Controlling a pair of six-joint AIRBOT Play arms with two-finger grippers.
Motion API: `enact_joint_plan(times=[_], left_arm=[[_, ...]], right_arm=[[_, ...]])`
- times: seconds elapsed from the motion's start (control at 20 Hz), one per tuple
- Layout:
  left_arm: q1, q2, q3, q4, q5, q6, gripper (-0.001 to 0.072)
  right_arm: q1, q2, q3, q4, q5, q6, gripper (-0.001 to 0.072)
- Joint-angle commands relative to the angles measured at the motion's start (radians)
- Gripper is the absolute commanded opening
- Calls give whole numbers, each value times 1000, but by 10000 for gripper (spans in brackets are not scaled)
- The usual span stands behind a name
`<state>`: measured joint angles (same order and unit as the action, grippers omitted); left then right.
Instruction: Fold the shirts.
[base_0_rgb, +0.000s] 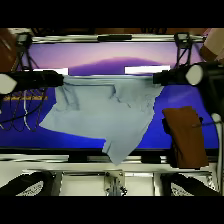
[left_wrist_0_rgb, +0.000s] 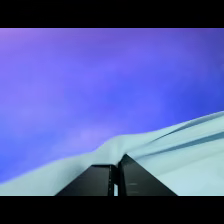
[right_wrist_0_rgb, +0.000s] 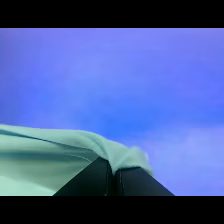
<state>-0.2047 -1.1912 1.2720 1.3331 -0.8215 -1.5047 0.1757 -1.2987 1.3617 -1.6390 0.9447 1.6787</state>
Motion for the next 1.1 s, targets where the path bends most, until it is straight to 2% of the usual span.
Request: enact_joint_plan(times=[0.0,0.15,0.25,0.3,0.35,0.4,0.45,0.5,0.55,0.6,0.7,0.8,0.85,0.9,1.05], left_arm=[[-1,-219,10,-183,161,1,36],[-2,-341,10,-315,160,0,37],[-1,-395,10,-401,92,0,37],[4,-403,10,-423,49,0,52],[18,-398,14,-426,-12,1,153],[46,-388,32,-425,-98,1,305],[95,-376,64,-425,-214,1,407],[152,-361,100,-425,-324,1,401],[222,-332,124,-413,-406,0,366],[296,-287,125,-369,-446,-21,366],[425,-197,107,-182,-523,-111,367],[508,-116,32,-20,-579,-124,399],[544,-76,-35,10,-584,-124,418],[572,-41,-113,7,-560,-125,470],[593,13,-342,-10,-396,-179,469]], right_arm=[[1,-165,-21,-55,-200,218,63],[1,-255,-21,80,-200,269,64],[3,-313,-21,216,-169,259,64],[3,-325,-21,274,-166,244,94],[-1,-320,-20,313,-167,229,223],[-10,-299,-20,340,-163,198,433],[-27,-265,-20,348,-142,151,463],[-49,-225,-20,344,-105,105,462],[-80,-178,-21,339,-42,64,462],[-116,-137,-21,342,37,17,462],[-197,-69,-21,344,245,-92,462],[-261,-34,-29,345,427,-172,462],[-283,-24,-39,351,487,-191,462],[-295,-17,-54,357,512,-196,462],[-296,-13,-95,396,505,-198,462]])
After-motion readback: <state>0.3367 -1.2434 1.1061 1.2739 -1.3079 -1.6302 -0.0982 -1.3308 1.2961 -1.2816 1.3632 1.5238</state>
